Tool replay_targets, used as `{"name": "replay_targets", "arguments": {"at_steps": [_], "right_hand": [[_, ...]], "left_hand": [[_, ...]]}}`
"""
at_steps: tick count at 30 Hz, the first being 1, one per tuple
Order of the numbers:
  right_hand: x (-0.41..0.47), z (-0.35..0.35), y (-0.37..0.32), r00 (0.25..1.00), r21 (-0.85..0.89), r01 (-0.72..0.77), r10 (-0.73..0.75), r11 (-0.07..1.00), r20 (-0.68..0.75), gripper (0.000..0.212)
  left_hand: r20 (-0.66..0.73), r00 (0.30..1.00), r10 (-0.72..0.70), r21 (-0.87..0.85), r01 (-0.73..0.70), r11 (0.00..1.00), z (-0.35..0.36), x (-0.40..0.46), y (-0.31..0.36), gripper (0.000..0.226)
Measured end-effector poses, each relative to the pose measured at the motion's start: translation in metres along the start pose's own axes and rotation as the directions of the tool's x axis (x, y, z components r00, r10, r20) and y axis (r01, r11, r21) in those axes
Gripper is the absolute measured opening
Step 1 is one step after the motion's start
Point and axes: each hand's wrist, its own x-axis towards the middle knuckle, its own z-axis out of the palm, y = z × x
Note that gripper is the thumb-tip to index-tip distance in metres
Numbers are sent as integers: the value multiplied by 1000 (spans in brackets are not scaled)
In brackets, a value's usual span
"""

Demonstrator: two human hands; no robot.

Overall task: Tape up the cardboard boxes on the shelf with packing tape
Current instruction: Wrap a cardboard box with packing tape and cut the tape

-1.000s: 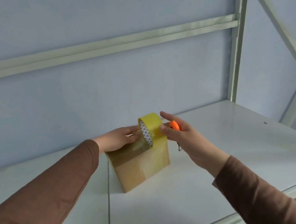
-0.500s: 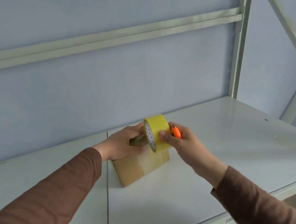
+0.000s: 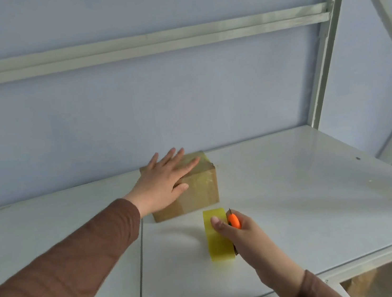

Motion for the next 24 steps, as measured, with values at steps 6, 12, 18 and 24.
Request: {"name": "replay_targets", "arguments": {"at_steps": [6, 12, 18, 24], "right_hand": [[-1, -10, 0, 998, -104, 59, -57, 993, 20, 45], [13, -30, -5, 974, -408, 145, -203, 902, -102, 53], [63, -57, -37, 973, -583, 183, -229, 792, -5, 24], [77, -61, -66, 842, -833, 475, -424, 285, 334, 14]], "left_hand": [[-13, 814, -580, -941, 187, 283, 28, -51, 89, 40], [560, 778, -284, -825, 492, -280, 29, -39, 115, 33], [496, 823, -277, -862, 429, -270, 29, -41, 113, 36], [467, 843, -268, -879, 409, -247, 26, -42, 114, 55]]}}
